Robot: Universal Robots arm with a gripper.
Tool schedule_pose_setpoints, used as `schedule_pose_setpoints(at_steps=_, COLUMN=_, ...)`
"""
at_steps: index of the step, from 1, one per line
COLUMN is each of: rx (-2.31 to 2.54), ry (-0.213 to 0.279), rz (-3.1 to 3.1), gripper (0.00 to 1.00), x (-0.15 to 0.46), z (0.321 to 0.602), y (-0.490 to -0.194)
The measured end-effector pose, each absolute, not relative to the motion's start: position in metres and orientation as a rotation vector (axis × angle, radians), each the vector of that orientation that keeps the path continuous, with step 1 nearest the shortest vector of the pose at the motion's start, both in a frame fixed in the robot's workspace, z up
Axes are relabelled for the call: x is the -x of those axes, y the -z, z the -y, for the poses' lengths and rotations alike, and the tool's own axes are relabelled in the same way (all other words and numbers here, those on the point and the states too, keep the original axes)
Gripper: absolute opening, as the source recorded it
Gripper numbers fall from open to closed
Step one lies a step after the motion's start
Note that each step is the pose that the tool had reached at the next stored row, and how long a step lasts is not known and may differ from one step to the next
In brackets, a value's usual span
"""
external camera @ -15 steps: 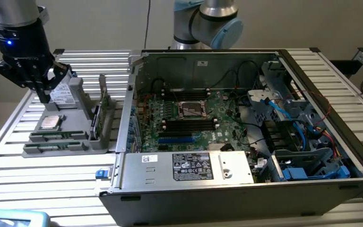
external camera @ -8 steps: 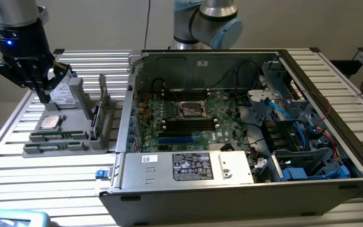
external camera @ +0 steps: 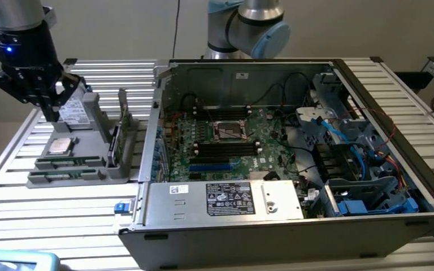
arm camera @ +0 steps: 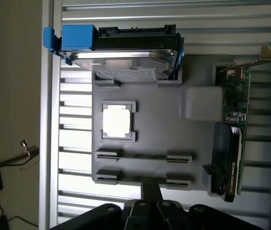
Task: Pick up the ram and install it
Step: 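Pick up the ram and move it above insertion slot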
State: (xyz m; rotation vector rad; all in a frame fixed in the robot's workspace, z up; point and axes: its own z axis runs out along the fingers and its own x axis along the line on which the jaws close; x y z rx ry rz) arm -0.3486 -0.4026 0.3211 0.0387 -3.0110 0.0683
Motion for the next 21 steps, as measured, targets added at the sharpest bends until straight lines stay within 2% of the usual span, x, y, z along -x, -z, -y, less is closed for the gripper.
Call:
schedule_pose_setpoints(at_steps=1, rx=-0.039, ry=-0.068, rz=3.011, gripper=0.18, x=0.3498, z=0.4025, y=-0.3211)
schedule_pose_setpoints(at_steps=2, rx=-0.039, ry=-0.069, rz=3.011, gripper=0.18, x=0.3511, z=0.4024, y=-0.3211)
schedule_pose_setpoints(at_steps=4, rx=-0.040, ry=-0.069, rz=3.011, gripper=0.30, x=0.3522, z=0.4024, y=-0.3211)
schedule_pose_setpoints(at_steps=5, rx=-0.040, ry=-0.069, rz=3.011, gripper=0.30, x=0.3525, z=0.4025, y=-0.3211)
schedule_pose_setpoints(at_steps=6, rx=-0.040, ry=-0.069, rz=3.011, gripper=0.36, x=0.3530, z=0.4024, y=-0.3210)
schedule_pose_setpoints(at_steps=21, rx=-0.423, ry=-0.093, rz=2.991, gripper=0.36, x=0.3535, z=0.4024, y=-0.3196)
